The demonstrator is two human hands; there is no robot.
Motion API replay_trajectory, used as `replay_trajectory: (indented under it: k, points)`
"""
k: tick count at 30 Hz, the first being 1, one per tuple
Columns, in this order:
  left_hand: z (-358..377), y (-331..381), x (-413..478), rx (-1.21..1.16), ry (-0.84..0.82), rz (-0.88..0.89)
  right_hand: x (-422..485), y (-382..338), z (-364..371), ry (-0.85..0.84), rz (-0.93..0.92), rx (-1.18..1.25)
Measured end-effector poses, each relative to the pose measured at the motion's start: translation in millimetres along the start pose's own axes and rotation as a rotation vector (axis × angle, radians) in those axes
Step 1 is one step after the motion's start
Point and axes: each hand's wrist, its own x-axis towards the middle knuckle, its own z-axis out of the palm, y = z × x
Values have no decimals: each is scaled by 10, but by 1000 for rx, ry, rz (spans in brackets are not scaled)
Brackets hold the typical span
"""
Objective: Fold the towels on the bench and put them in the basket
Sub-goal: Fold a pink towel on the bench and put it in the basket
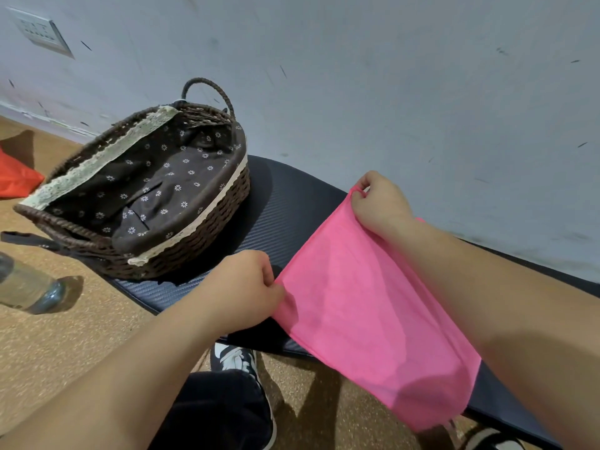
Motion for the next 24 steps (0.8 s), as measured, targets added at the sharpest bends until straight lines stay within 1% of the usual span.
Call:
replay_trajectory:
  k: [2, 4, 6, 9, 11, 14, 17, 18, 19, 20, 23, 24]
  points:
    - [45, 5, -6, 77, 42, 29, -28, -10, 36, 38, -18, -73]
    - [94, 21, -11, 93, 64, 52, -71, 0, 37, 81, -65, -150]
    - [136, 53, -25, 101, 48, 37, -139, 28, 1, 106, -117, -186]
    - [172, 100, -50, 112, 9, 31, -312, 89, -99, 151, -201, -170]
    - [142, 118, -51, 83, 7, 42, -498, 136, -164, 100, -216, -182]
    - [67, 126, -43, -84, 33, 30, -795, 267, -215, -54, -199, -369]
    - [2, 86, -7, -319, 36, -52, -1018, 435, -314, -151, -140, -530]
    - [-23, 23, 22, -373, 41, -77, -1072, 495, -368, -168, -126, -547]
    - [-49, -54, 54, -375, 59, -88, -1117, 564, -423, -177, -114, -555]
    - [-77, -133, 87, -287, 102, -82, -1162, 628, -482, -180, -104, -560]
    - [-132, -243, 100, 195, 270, -7, -1291, 830, -583, -215, -49, -560]
    - [-128, -189, 74, 278, 303, 27, -1341, 892, -595, -233, -27, -557]
